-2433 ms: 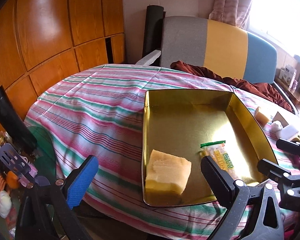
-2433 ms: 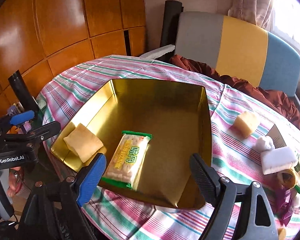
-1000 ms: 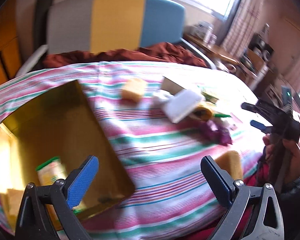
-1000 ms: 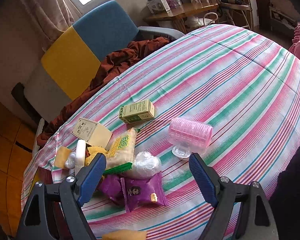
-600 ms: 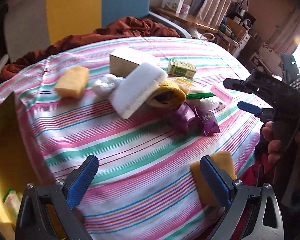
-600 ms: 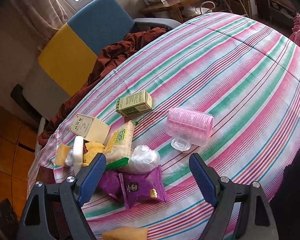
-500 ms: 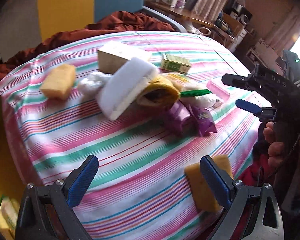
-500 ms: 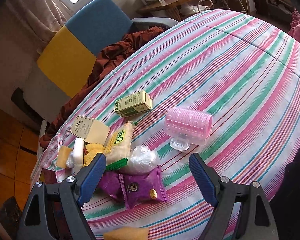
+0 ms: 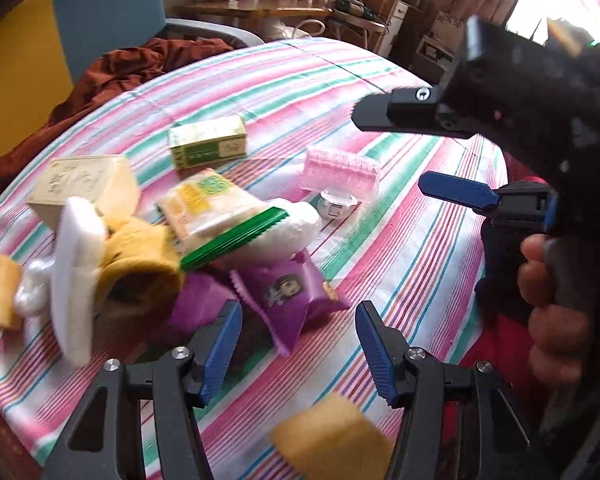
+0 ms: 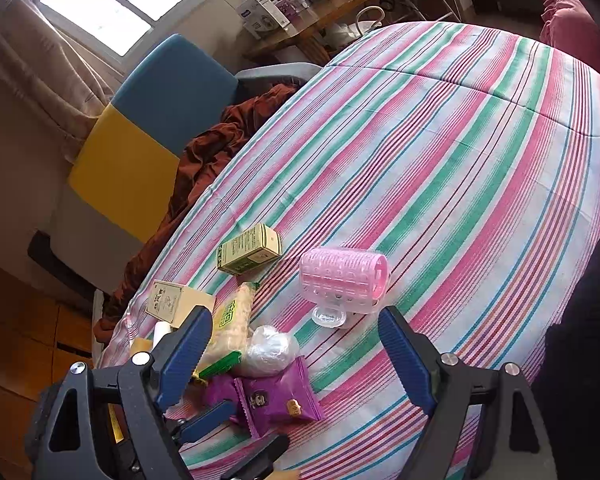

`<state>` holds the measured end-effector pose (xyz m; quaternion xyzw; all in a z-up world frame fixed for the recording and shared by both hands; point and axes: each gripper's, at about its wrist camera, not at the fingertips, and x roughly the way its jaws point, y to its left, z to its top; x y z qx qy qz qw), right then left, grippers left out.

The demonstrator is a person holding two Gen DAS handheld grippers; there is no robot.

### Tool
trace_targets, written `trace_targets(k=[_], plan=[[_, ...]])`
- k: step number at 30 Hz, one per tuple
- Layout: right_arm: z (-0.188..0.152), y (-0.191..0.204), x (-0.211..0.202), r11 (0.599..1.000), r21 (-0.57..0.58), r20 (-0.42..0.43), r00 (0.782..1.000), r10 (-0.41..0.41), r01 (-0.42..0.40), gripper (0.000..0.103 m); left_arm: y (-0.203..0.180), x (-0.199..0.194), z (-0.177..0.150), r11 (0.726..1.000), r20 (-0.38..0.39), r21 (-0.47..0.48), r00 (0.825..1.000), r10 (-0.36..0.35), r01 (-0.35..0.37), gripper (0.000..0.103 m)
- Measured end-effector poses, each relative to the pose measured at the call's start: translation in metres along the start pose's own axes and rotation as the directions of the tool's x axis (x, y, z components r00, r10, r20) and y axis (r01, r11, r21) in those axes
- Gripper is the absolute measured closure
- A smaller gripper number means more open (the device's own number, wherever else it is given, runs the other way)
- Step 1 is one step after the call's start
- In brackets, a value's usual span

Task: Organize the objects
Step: 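Move both grippers back toward the pile of items on the table, then grasp the purple snack packet with the left gripper while the right grasps a yellow sponge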

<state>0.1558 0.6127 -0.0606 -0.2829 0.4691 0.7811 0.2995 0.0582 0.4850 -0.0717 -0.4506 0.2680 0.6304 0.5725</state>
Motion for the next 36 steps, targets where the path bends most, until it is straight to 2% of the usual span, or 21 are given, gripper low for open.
trace_targets(k=[3,5,8,10,16,22,26,29,34,36], plan=[[0.000,0.002,0.003,1.000,-0.008,-0.014,1.000,0.011,-0.012,0.017,-0.002,0.019,0.007,1.000,-0.030,0.001,1.000,0.007,-0.007,0.042],[0.000,-0.001,0.002,1.000,0.012,-0.011,1.000,0.001,-0.001,0.017,-0.004,0.027,0.012,1.000,-0.020,0.011,1.000,0.008,-0.008,0.041],[0.001,-0.006,0.001,0.999,0.035,-0.008,1.000,0.016,-0.016,0.017,-0.011,0.037,0.011,1.000,-0.044,0.028,0.999,0.004,-0.002,0.048],[0.002,-0.007,-0.002,0.999,0.035,0.010,1.000,0.008,-0.008,0.017,-0.015,0.038,0.004,0.999,-0.044,0.051,0.999,-0.010,0.012,0.057],[0.001,-0.004,0.000,1.000,0.018,0.003,1.000,-0.003,0.003,0.017,-0.003,0.025,-0.009,0.998,-0.021,0.064,1.000,0.021,-0.020,0.059],[-0.001,0.000,0.005,1.000,-0.016,-0.026,1.000,-0.004,0.003,0.017,0.007,-0.008,-0.012,0.998,0.068,0.058,0.997,0.021,-0.025,0.059],[-0.005,0.010,0.014,0.998,-0.066,-0.075,0.997,0.007,-0.012,0.017,0.024,-0.040,-0.026,0.998,0.132,-0.012,0.989,0.059,-0.058,0.059],[-0.013,0.024,0.023,0.990,-0.143,-0.131,0.991,0.000,-0.019,0.017,0.042,-0.065,-0.048,0.991,0.160,-0.080,0.980,0.120,-0.108,0.059],[-0.041,0.054,0.047,0.948,-0.316,-0.287,0.957,-0.049,-0.046,0.017,0.064,-0.095,-0.090,0.970,0.179,-0.183,0.965,0.193,-0.160,0.058],[-0.057,0.066,0.048,0.920,-0.390,-0.310,0.947,-0.089,-0.041,0.017,0.074,-0.102,-0.106,0.959,0.180,-0.233,0.962,0.204,-0.159,0.058]])
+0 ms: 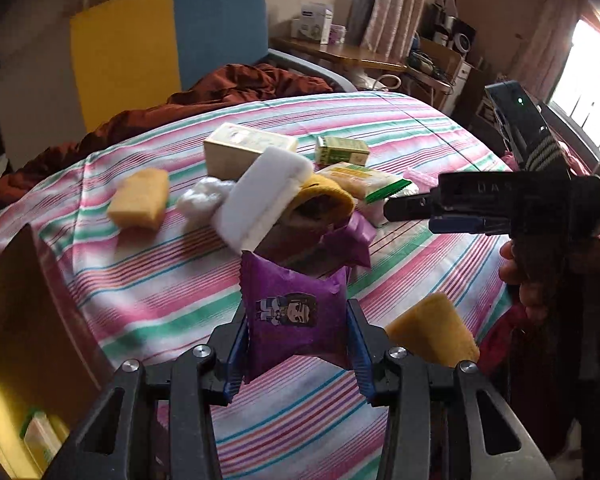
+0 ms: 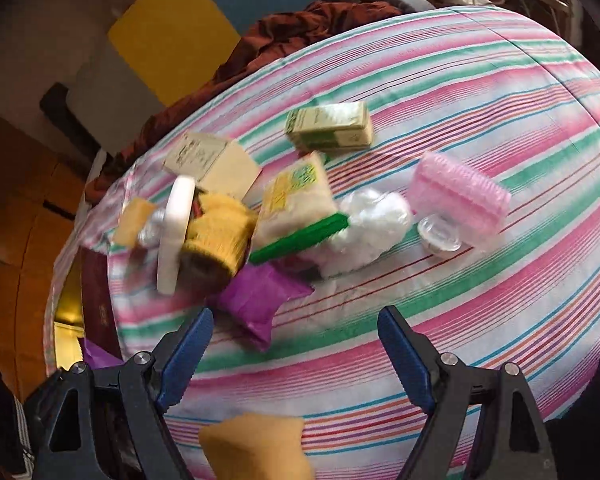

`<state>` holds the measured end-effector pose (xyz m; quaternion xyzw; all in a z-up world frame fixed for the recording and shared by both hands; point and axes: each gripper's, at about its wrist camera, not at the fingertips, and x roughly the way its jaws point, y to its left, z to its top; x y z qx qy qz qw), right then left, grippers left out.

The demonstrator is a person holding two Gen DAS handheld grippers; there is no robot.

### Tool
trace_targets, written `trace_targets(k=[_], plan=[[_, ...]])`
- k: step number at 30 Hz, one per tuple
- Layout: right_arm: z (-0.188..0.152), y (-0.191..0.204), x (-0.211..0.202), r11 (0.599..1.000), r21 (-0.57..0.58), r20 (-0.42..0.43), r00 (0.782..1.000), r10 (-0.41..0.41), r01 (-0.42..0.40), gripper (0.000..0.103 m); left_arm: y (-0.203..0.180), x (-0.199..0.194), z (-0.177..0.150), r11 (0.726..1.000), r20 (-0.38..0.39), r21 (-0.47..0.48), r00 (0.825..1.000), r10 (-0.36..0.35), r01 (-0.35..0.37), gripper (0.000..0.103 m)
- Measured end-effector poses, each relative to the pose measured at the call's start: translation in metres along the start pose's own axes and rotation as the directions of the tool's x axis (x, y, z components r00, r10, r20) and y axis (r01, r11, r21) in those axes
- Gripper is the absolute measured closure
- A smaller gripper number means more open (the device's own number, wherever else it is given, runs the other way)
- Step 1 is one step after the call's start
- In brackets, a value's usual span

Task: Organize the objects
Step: 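Grasp the purple snack packet with the left gripper while the right grasps a yellow sponge, then drop the purple packet into the tray with the left gripper while the right places its sponge there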

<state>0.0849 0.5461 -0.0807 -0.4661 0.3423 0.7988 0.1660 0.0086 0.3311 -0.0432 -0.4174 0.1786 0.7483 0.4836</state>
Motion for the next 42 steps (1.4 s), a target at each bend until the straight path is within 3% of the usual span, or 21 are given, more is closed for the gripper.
trace_targets(k=[4,8,13,19,26,34,42], plan=[[-0.029,0.026,0.002,0.995,-0.103,-0.060,0.998,-0.011,0.005,0.017,0.015,-0.014,-0.016,0.998,0.021,-0.058,1.000,0.021,-0.020,0.058],[-0.058,0.044,0.004,0.982,-0.173,-0.095,0.992,-0.086,0.069,0.019,0.029,-0.027,-0.026,0.994,0.042,-0.102,0.999,0.029,-0.025,0.058],[-0.081,0.055,0.010,0.953,-0.255,-0.106,0.975,-0.195,0.163,0.055,0.050,-0.044,-0.037,0.986,0.074,-0.165,0.996,0.045,-0.032,0.058],[-0.087,0.062,0.009,0.928,-0.295,-0.059,0.965,-0.254,0.226,0.056,0.082,-0.072,-0.052,0.968,0.125,-0.247,0.989,0.082,-0.049,0.058],[-0.080,0.094,-0.001,0.916,-0.346,-0.013,0.976,-0.219,0.201,0.056,0.137,-0.113,-0.074,0.921,0.184,-0.374,0.966,0.184,-0.104,0.058],[-0.081,0.171,-0.008,0.877,-0.464,0.057,0.992,-0.115,0.128,0.056,0.205,-0.140,-0.118,0.831,0.151,-0.522,0.938,0.312,-0.192,0.061],[-0.087,0.243,-0.005,0.818,-0.572,0.069,0.997,-0.029,0.063,0.056,0.235,-0.153,-0.141,0.779,0.138,-0.586,0.920,0.367,-0.223,0.062]])
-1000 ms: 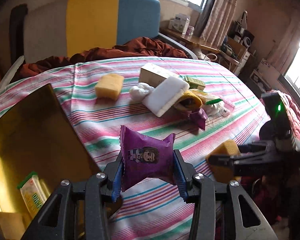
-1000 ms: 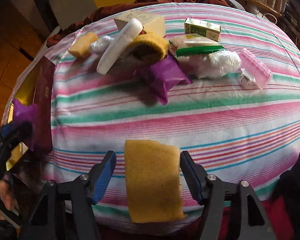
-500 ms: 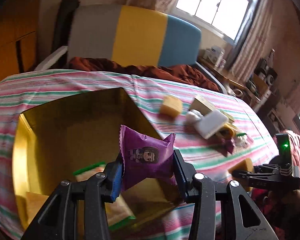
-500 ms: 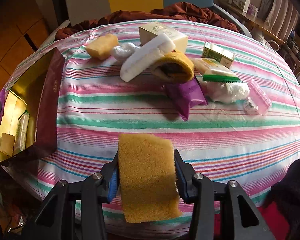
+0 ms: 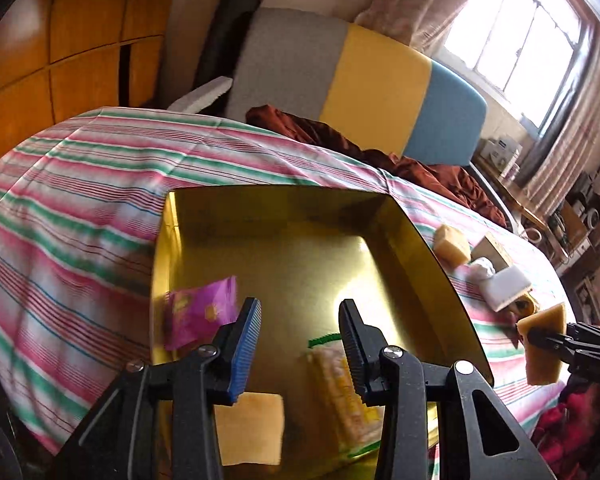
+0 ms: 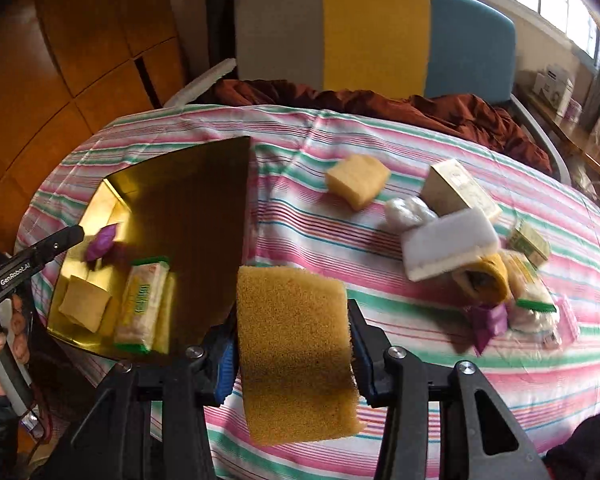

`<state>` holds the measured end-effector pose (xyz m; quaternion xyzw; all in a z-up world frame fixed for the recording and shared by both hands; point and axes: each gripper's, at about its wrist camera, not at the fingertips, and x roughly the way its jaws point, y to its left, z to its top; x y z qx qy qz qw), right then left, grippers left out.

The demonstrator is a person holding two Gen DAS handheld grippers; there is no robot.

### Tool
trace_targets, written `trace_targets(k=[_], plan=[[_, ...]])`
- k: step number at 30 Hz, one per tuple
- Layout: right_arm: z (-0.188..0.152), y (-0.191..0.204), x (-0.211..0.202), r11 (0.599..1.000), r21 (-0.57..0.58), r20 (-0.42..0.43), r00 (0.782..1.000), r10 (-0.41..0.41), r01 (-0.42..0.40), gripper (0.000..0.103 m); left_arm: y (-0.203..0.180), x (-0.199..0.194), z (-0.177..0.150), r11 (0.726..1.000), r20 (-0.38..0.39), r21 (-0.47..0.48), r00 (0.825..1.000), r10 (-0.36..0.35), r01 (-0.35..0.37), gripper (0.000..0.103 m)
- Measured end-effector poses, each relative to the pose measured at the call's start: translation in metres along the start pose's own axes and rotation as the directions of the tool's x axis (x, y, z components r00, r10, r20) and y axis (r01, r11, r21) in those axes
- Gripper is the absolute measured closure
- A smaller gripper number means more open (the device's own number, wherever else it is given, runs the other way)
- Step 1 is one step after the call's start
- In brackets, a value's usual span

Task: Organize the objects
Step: 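Drop the purple packet into the tray with the left gripper while the right places its sponge there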

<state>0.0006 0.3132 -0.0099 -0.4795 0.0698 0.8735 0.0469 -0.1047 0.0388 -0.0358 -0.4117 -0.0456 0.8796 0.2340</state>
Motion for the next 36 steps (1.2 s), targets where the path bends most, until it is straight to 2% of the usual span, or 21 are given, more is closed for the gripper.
trace_targets(k=[9,14,21,24,27,29,36], plan=[[0.011,0.060,0.026,0.988,-0.119,-0.031,0.995,0.092,-0.095,0.056,0.033,-0.018,0.001,0.995,0.019,-0.079,0.997,0.069,-0.067,0.061],[0.012,0.079,0.045,0.983,-0.148,-0.058,0.993,0.103,-0.111,0.056,0.038,-0.029,-0.010,0.991,0.026,-0.096,0.995,0.097,-0.094,0.051],[0.010,0.081,0.065,0.984,-0.138,-0.099,0.990,0.098,-0.111,0.053,0.031,-0.040,-0.017,0.992,0.041,-0.096,0.995,0.087,-0.083,0.040],[0.006,0.079,0.071,0.985,-0.125,-0.124,0.987,0.105,-0.121,0.047,0.027,-0.043,-0.019,0.993,0.043,-0.090,0.996,0.083,-0.079,0.035],[0.003,0.077,0.074,0.984,-0.113,-0.131,0.984,0.120,-0.135,0.025,0.024,-0.045,-0.021,0.992,0.047,-0.092,0.995,0.091,-0.086,0.022],[0.001,0.076,0.072,0.983,-0.108,-0.123,0.983,0.133,-0.146,0.024,0.023,-0.047,-0.022,0.990,0.057,-0.102,0.993,0.100,-0.094,0.016],[-0.005,0.083,0.065,0.983,-0.138,-0.077,0.991,0.113,-0.123,0.020,0.018,-0.049,-0.025,0.985,0.058,-0.102,0.988,0.146,-0.139,0.010]])
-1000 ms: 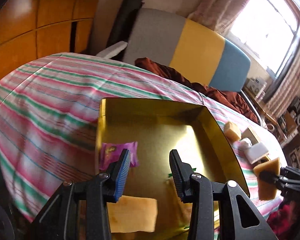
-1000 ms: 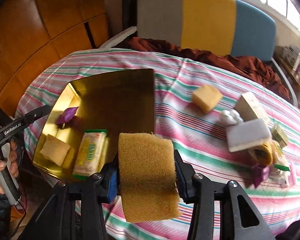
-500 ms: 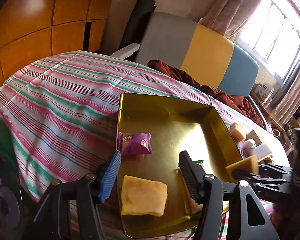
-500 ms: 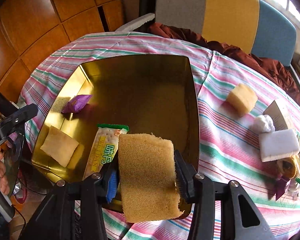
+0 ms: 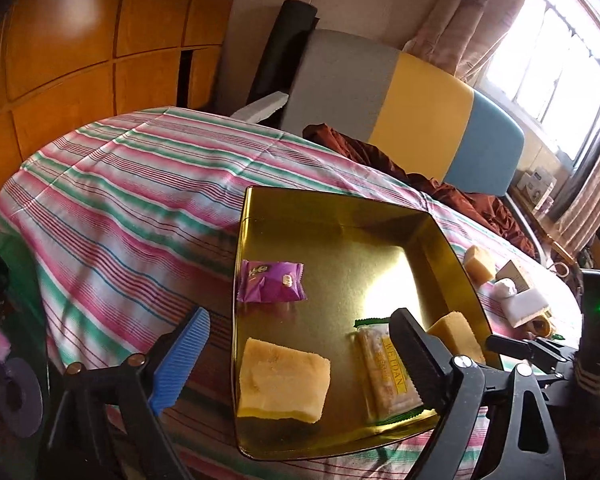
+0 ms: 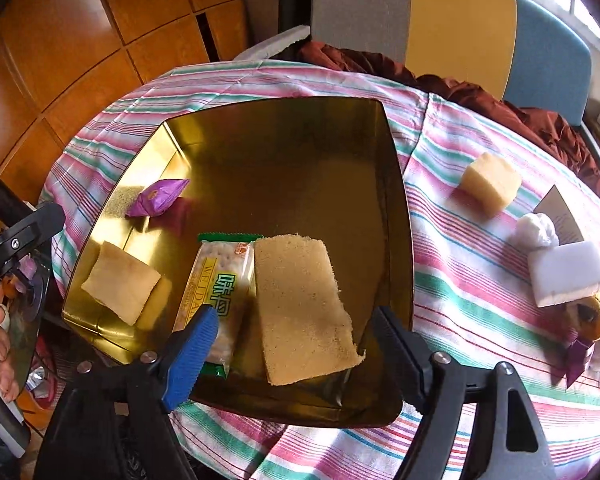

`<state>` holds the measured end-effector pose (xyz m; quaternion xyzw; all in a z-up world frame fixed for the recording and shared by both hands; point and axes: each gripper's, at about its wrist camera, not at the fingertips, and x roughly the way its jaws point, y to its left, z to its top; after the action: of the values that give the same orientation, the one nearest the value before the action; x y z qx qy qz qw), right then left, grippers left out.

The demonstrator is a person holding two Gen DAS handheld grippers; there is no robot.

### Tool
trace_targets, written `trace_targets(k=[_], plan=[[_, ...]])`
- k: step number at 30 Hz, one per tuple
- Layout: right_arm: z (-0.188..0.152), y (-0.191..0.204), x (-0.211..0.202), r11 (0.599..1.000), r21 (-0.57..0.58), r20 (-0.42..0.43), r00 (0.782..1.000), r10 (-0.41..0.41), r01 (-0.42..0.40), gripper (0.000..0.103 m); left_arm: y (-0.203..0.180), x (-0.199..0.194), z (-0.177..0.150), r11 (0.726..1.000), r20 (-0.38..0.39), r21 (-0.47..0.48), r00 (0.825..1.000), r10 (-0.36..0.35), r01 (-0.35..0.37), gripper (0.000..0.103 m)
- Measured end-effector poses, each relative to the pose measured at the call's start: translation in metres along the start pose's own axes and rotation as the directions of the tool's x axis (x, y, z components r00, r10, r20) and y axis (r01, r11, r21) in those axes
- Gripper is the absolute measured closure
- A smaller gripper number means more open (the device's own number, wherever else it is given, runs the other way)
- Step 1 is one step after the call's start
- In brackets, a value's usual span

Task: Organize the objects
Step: 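Drop the purple packet into the tray with the left gripper while the right places its sponge there, then withdraw both open grippers from the gold tray toward the remaining items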

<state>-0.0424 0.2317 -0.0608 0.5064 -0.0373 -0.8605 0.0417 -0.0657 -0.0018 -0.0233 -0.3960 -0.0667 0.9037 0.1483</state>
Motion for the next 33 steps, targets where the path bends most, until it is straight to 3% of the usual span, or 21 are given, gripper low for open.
trace_targets(k=[6,20,33], plan=[[-0.005,0.006,-0.009,0.998,-0.033,0.069,0.996,-0.055,0.057,0.018,-0.005,-0.004,-0.004,0.998,0.012,0.021,0.998,0.056,-0.056,0.000],[-0.010,0.001,-0.025,0.994,-0.007,0.158,0.982,-0.104,0.106,0.015,-0.020,-0.001,-0.012,0.989,-0.011,0.080,0.992,0.126,-0.125,0.000],[-0.014,-0.019,-0.037,0.992,0.040,0.191,0.974,-0.122,0.116,0.014,-0.045,-0.005,-0.016,0.980,0.008,0.153,0.992,0.128,-0.127,0.000]])
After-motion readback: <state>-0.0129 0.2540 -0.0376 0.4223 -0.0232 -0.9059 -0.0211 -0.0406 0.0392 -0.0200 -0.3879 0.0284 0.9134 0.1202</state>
